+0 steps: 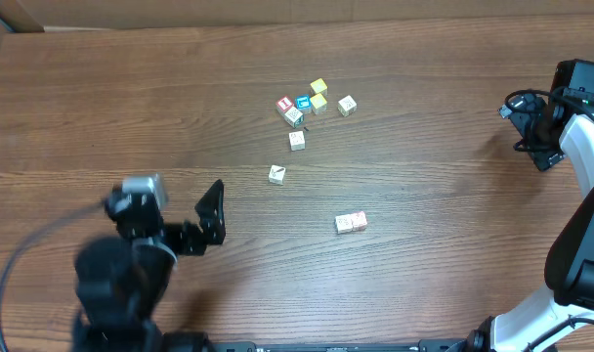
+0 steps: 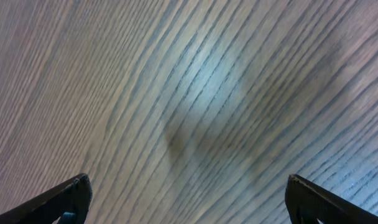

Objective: Flip 3 blocks
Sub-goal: 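Reach the left gripper to the white B block near the cluster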

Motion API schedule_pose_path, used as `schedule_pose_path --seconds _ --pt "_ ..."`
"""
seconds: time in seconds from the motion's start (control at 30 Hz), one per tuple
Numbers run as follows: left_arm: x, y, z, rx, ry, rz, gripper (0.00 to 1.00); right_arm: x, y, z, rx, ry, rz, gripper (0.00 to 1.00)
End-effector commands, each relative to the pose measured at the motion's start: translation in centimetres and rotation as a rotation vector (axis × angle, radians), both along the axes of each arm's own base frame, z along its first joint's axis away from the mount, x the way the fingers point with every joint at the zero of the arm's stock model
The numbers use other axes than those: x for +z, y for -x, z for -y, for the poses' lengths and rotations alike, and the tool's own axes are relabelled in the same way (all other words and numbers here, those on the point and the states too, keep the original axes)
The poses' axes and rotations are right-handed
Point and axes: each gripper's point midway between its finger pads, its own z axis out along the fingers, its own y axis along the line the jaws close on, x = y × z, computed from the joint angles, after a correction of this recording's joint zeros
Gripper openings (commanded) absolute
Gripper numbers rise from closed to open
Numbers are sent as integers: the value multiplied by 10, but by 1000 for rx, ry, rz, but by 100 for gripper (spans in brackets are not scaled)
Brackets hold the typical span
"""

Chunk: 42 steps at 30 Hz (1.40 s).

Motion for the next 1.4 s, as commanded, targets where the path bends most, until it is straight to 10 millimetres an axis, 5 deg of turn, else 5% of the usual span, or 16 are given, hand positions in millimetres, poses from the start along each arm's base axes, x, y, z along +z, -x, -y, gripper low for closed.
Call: schedule_pose_path --seconds 0.0,0.17,0.37,0.53,0.7,0.87,1.03,1.37 --pt "17 -21 19 -122 0 -204 100 24 -8 3 -4 17 62 100" --pt "14 -62 21 -126 26 -400 100 24 -8 3 -4 17 62 100" --pt "-41 -90 33 -177 86 -625 97 24 -8 3 -4 17 62 100" --pt "-80 -96 32 -164 94 -768 61 24 -8 3 -4 17 62 100" --pt "-114 -98 30 -143 65 -885 41 24 -8 3 -4 17 62 100" --pt "-149 -100 36 -117 -63 -959 41 24 -8 3 -4 17 62 100" --pt "-184 -108 58 -91 -205 -1005 51 24 -8 3 -4 17 62 100" --pt "-248 -127 100 -192 -304 -1024 52 24 -8 3 -4 17 62 100"
